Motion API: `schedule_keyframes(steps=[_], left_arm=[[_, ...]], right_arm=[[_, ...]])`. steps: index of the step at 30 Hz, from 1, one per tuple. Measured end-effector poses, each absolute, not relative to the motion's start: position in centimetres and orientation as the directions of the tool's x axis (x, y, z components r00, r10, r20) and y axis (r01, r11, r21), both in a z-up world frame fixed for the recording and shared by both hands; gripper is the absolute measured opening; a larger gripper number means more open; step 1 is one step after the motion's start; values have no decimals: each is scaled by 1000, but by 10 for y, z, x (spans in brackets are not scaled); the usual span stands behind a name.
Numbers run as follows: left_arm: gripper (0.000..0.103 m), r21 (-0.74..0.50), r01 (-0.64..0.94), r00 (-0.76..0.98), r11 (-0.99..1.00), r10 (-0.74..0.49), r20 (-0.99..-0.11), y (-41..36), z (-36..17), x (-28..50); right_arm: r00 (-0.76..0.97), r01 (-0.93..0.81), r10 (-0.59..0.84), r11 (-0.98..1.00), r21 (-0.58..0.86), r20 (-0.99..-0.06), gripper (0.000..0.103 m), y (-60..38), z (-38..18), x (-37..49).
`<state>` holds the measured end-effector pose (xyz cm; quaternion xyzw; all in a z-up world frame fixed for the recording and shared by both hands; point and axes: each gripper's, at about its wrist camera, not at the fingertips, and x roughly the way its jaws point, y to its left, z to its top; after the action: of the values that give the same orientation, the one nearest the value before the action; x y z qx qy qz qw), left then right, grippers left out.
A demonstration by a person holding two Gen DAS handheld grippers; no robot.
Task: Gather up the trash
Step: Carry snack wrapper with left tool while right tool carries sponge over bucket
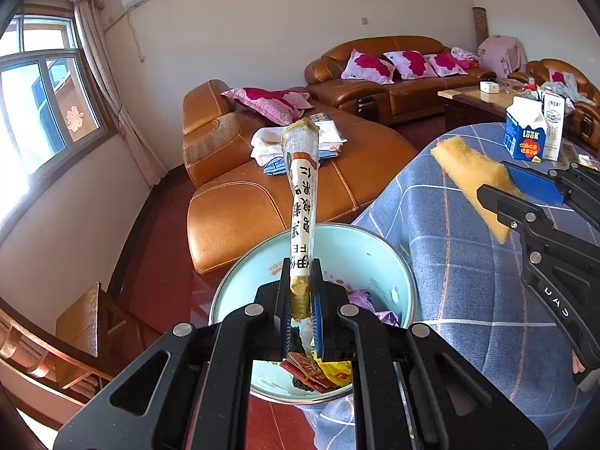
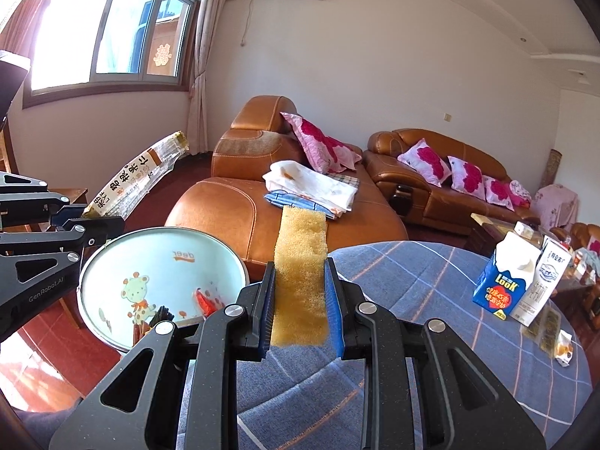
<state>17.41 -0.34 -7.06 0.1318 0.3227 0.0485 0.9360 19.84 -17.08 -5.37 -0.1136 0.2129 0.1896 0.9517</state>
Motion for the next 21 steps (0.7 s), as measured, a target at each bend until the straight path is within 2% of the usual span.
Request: schedule_keyframes(steps=[21], left_arm=[[9, 303, -75, 770, 950, 248, -587, 11, -71, 175]], right_arm=[[812, -483, 383, 864, -140, -441, 25, -150, -51, 205]])
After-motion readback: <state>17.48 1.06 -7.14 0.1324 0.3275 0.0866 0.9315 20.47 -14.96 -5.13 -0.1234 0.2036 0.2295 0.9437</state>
